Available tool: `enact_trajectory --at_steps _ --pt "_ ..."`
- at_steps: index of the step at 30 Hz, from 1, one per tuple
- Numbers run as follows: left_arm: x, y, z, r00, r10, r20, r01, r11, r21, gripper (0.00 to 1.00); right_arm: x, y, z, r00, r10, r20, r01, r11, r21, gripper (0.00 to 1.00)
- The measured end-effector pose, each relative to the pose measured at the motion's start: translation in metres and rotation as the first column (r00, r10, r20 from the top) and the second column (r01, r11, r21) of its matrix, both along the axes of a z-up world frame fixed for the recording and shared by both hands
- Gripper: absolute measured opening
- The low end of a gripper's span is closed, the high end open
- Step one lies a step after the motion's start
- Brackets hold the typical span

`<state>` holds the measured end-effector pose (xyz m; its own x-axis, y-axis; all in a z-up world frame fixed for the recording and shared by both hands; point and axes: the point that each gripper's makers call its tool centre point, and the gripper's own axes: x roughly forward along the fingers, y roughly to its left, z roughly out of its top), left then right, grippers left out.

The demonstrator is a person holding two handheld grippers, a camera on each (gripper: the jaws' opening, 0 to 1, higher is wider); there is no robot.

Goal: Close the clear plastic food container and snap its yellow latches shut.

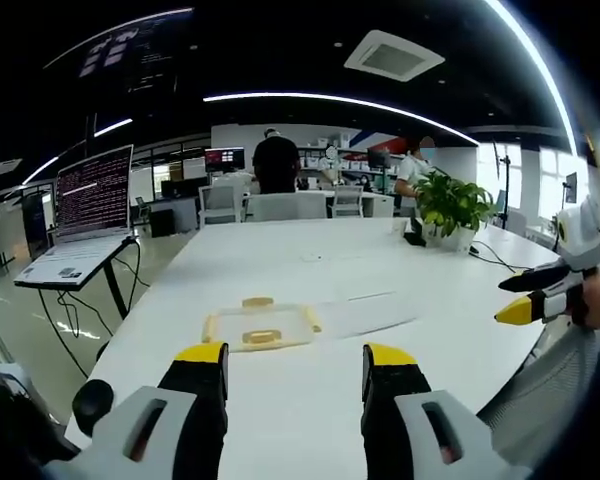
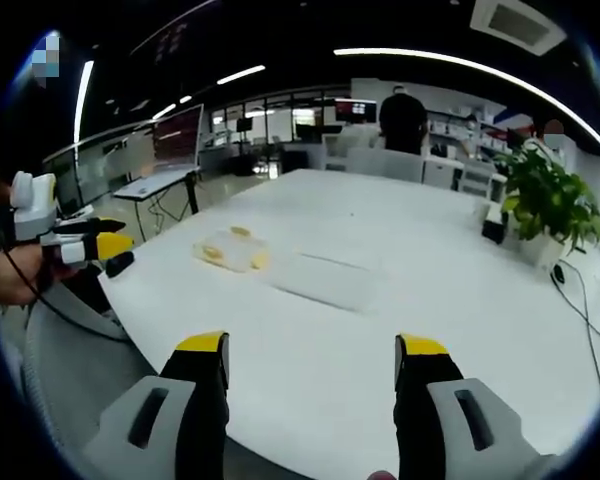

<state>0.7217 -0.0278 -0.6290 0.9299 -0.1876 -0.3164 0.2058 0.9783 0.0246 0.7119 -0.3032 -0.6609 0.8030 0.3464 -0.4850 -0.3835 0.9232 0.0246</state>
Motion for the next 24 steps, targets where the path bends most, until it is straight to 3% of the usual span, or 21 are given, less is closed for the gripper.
enact_trajectory --at_steps 10,15,24 --pt "-0.0012 -0.0011 -0.0023 1.0 -0.012 -0.012 0.012 1.0 0.006 0.48 -0.0022 0.005 -0.0035 1.0 0.022 -0.02 -0.022 1.0 -0.001 0.65" --pt "-0.0027 -0.0075 -0.0064 0.999 -0.045 -0.03 0.046 0.998 0.042 0.49 -0.0029 0.0081 -0.0044 0.999 0.039 -0.024 -0.04 0.999 -0.013 0.65" --pt "-0.0019 -0.0002 -0.0063 0.998 -0.017 -0.055 0.016 1.0 -0.015 0.5 -0.0021 0.008 -0.0021 0.999 0.031 -0.036 -0.03 0.999 0.01 0.65"
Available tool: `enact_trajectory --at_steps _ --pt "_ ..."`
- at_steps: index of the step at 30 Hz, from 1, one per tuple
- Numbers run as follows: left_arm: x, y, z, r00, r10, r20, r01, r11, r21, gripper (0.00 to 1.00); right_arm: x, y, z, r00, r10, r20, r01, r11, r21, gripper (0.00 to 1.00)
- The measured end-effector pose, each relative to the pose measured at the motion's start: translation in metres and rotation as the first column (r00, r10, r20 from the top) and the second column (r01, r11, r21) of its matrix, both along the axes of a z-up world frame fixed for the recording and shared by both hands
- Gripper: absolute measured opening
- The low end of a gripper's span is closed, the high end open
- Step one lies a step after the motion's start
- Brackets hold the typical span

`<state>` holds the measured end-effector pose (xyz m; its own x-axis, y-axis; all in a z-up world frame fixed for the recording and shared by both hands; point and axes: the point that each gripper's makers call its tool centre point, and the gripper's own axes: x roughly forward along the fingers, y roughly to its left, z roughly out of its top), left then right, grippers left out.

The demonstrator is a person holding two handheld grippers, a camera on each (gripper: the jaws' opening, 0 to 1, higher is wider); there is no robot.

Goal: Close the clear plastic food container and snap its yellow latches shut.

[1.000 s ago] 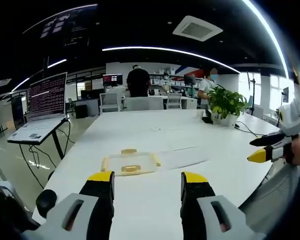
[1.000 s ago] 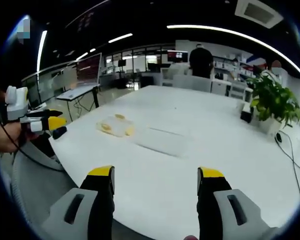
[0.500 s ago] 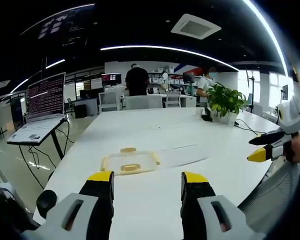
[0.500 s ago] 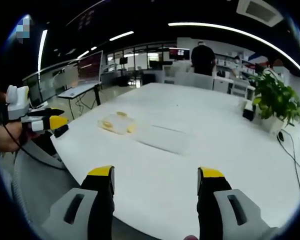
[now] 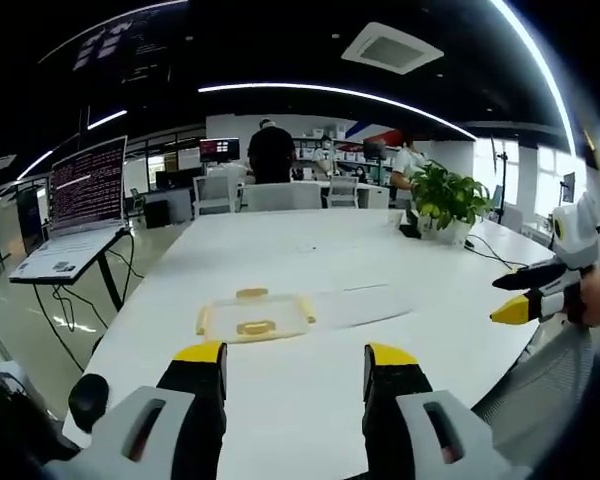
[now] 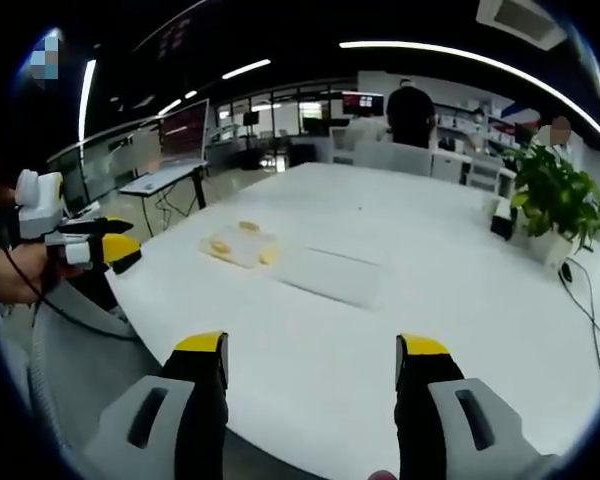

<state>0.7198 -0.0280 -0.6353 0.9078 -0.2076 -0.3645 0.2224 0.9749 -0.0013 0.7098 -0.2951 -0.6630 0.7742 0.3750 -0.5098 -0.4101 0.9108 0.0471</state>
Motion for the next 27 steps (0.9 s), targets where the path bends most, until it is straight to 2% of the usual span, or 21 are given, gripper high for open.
enact_trajectory --at_steps 10,27 --pt "0.01 -0.005 0.002 1.0 -0.025 -0.008 0.025 1.0 -0.006 0.49 0.007 0.006 0.01 0.999 0.036 0.015 -0.036 0.999 -0.012 0.64" --pt "0.028 0.017 0.007 1.0 -0.012 0.003 0.012 1.0 0.014 0.48 0.024 0.015 0.013 0.997 0.079 0.01 -0.078 0.997 -0.024 0.63"
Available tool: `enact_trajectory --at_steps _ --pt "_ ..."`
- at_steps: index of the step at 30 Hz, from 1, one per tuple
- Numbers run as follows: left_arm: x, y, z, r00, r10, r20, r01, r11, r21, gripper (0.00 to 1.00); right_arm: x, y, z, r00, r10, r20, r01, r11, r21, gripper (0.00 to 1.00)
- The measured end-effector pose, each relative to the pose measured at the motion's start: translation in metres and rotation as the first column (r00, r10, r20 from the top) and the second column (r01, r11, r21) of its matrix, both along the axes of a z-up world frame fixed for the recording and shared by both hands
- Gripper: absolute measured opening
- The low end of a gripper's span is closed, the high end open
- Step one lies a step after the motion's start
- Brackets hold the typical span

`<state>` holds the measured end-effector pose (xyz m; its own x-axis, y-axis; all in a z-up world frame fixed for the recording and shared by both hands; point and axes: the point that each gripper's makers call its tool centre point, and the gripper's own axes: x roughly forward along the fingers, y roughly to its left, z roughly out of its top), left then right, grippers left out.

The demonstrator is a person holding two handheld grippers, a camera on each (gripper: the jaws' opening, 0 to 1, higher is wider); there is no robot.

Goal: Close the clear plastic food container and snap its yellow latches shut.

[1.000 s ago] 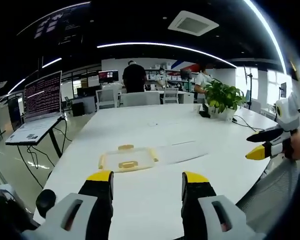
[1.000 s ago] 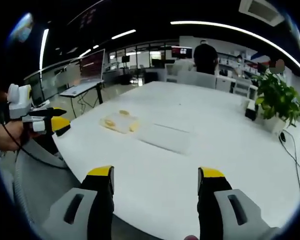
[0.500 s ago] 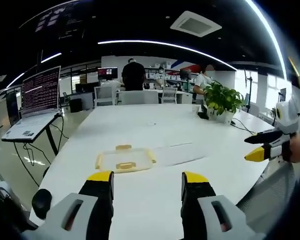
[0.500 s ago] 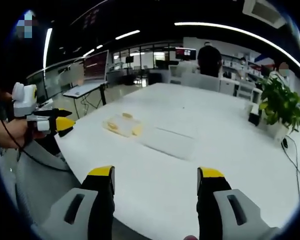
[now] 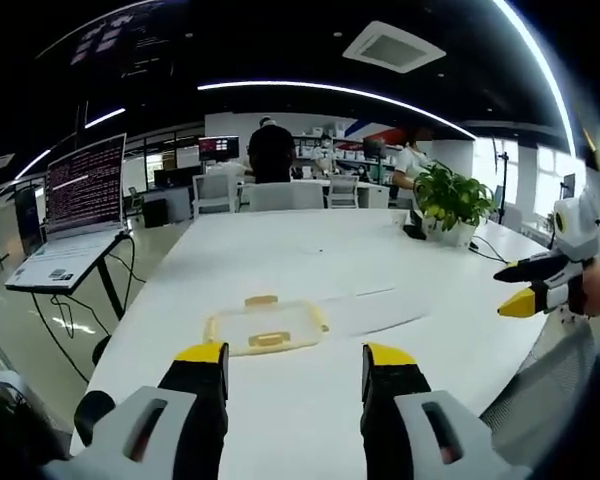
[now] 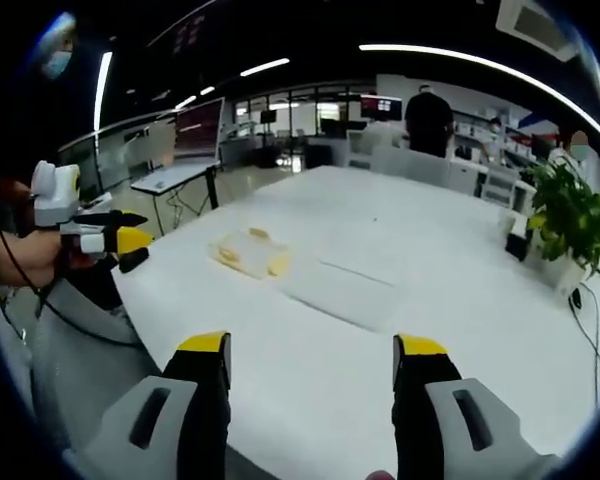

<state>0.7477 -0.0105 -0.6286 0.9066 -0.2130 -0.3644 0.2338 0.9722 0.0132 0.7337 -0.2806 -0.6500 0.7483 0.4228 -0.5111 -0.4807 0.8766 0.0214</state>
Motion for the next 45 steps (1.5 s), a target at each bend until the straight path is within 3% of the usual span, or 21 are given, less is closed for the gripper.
enact_trajectory --at_steps 9,26,32,45 --pt "0.011 0.001 0.001 0.999 -0.049 0.013 0.048 0.998 0.042 0.48 0.01 0.002 0.002 1.0 0.019 0.002 -0.019 1.0 -0.015 0.63" --pt "0.033 0.015 -0.002 0.99 -0.139 0.005 0.138 0.984 0.112 0.49 0.033 0.028 0.005 0.986 0.166 -0.013 -0.166 0.985 -0.055 0.61" --pt "0.043 0.015 -0.004 0.975 -0.222 -0.003 0.22 0.96 0.173 0.48 0.044 0.041 0.005 0.97 0.241 -0.018 -0.241 0.967 -0.081 0.6" --pt "0.071 0.024 -0.014 0.93 -0.364 -0.059 0.366 0.894 0.258 0.47 0.079 0.077 -0.002 0.906 0.42 -0.049 -0.423 0.899 -0.109 0.58"
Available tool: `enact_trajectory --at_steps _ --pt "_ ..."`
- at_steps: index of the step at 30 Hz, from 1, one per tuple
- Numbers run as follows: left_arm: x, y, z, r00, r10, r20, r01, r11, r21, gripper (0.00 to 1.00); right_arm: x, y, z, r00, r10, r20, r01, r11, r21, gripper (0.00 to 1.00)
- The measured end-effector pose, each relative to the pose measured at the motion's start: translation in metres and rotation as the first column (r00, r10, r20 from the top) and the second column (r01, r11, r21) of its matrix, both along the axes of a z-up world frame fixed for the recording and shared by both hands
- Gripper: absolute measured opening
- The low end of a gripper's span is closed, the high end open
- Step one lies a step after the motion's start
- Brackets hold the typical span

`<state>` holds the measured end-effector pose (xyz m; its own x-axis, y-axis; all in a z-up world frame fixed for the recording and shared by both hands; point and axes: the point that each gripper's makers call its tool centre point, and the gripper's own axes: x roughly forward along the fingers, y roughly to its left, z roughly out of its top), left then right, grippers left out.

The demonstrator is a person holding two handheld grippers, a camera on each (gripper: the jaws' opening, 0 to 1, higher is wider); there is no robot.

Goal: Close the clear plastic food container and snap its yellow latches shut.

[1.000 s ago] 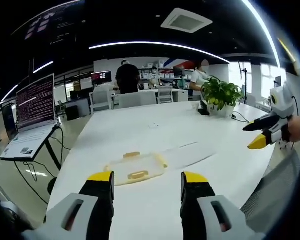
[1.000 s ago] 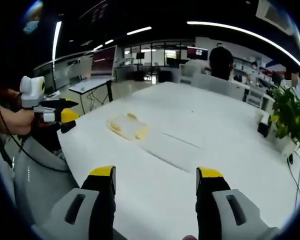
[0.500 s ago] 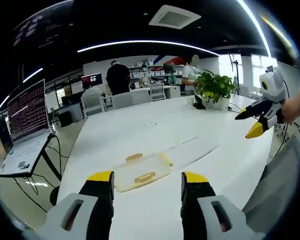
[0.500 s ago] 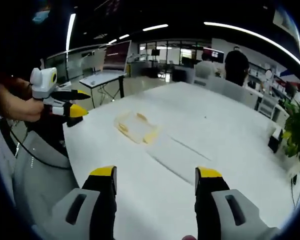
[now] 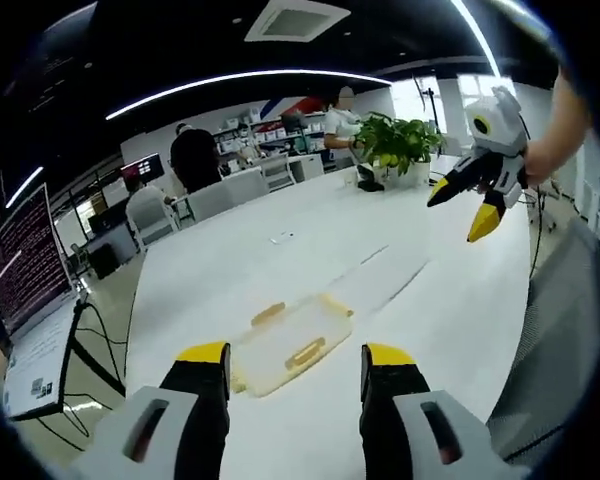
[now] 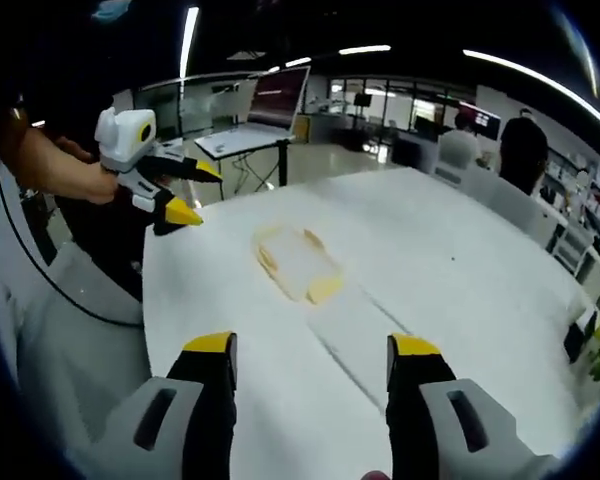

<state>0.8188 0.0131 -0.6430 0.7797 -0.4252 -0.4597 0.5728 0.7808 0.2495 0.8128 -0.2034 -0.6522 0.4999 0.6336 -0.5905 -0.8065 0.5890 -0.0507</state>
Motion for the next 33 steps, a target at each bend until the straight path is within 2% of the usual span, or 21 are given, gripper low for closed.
enact_trajectory --at_steps 7,10,19,23,26,27,31,33 --pt "0.021 0.011 -0.016 0.996 -0.084 -0.027 0.086 0.994 0.07 0.47 0.019 0.021 -0.006 0.995 0.099 0.005 -0.098 0.995 -0.031 0.57" --pt "0.029 0.019 -0.026 0.992 -0.111 -0.057 0.116 0.989 0.096 0.47 0.026 0.028 -0.01 0.99 0.14 -0.001 -0.14 0.989 -0.047 0.57" --pt "0.057 0.039 -0.044 0.974 -0.205 -0.098 0.219 0.96 0.171 0.47 0.044 0.053 -0.023 0.962 0.274 -0.016 -0.274 0.956 -0.101 0.55" --pt "0.066 0.041 -0.051 0.954 -0.272 -0.123 0.293 0.933 0.209 0.47 0.05 0.064 -0.03 0.939 0.344 -0.022 -0.343 0.929 -0.135 0.54" --pt "0.068 0.04 -0.057 0.934 -0.318 -0.16 0.346 0.916 0.202 0.46 0.055 0.072 -0.037 0.924 0.379 -0.039 -0.381 0.912 -0.15 0.54" --pt "0.069 0.039 -0.06 0.923 -0.344 -0.172 0.375 0.904 0.205 0.46 0.056 0.076 -0.039 0.915 0.401 -0.042 -0.402 0.902 -0.158 0.54" --pt "0.072 0.04 -0.069 0.885 -0.412 -0.218 0.458 0.858 0.233 0.47 0.065 0.086 -0.042 0.899 0.436 -0.039 -0.436 0.883 -0.174 0.54" --pt "0.075 0.041 -0.074 0.871 -0.427 -0.242 0.48 0.845 0.238 0.47 0.069 0.09 -0.045 0.894 0.447 -0.042 -0.447 0.877 -0.177 0.53"
